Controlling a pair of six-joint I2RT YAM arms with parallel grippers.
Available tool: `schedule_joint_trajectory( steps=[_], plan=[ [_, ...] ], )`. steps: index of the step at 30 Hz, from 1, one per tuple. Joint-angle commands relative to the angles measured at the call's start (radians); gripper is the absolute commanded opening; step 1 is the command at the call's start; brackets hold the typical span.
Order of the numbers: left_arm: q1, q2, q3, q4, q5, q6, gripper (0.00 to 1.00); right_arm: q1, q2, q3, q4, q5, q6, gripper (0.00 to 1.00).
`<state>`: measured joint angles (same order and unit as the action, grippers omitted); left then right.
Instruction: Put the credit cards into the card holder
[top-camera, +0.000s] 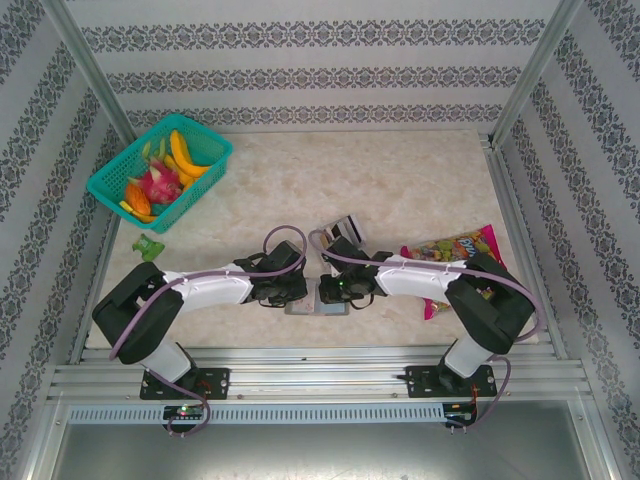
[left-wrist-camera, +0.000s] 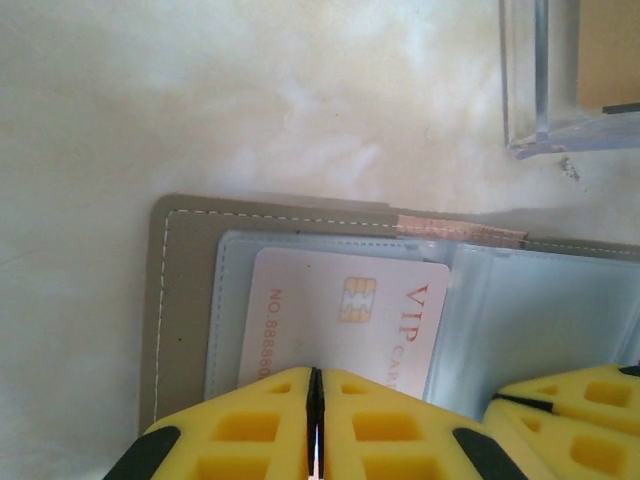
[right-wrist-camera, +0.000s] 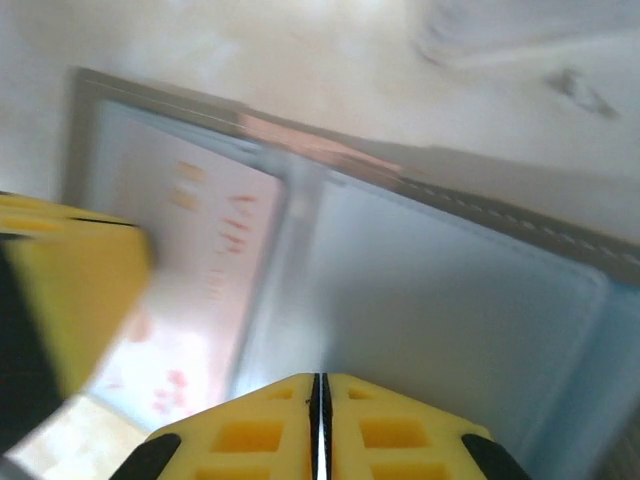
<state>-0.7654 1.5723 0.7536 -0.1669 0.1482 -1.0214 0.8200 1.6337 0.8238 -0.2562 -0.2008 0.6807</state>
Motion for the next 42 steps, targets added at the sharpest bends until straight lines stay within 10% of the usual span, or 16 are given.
schedule_joint_trajectory(
  steps=[1, 18, 25, 42],
  plan=[
    [-0.005, 0.03, -0.031, -0.038, -0.031, -0.02, 0.12, -0.014, 0.025, 0.001, -0.135, 0.135, -0.028, 0.11],
    [0.012, -0.033, 0.181, -0.157, -0.04, 0.064, 0.23, -0.256, -0.301, 0.089, -0.179, 0.055, -0.198, 0.28],
    [0.1, 0.049, 0.3, -0.141, 0.023, 0.052, 0.37, -0.351, -0.166, 0.266, -0.27, 0.012, -0.345, 0.29],
    [0.199, 0.283, 0.42, 0.047, 0.177, -0.047, 0.47, -0.223, 0.123, 0.525, -0.398, 0.281, -0.432, 0.3]
  ],
)
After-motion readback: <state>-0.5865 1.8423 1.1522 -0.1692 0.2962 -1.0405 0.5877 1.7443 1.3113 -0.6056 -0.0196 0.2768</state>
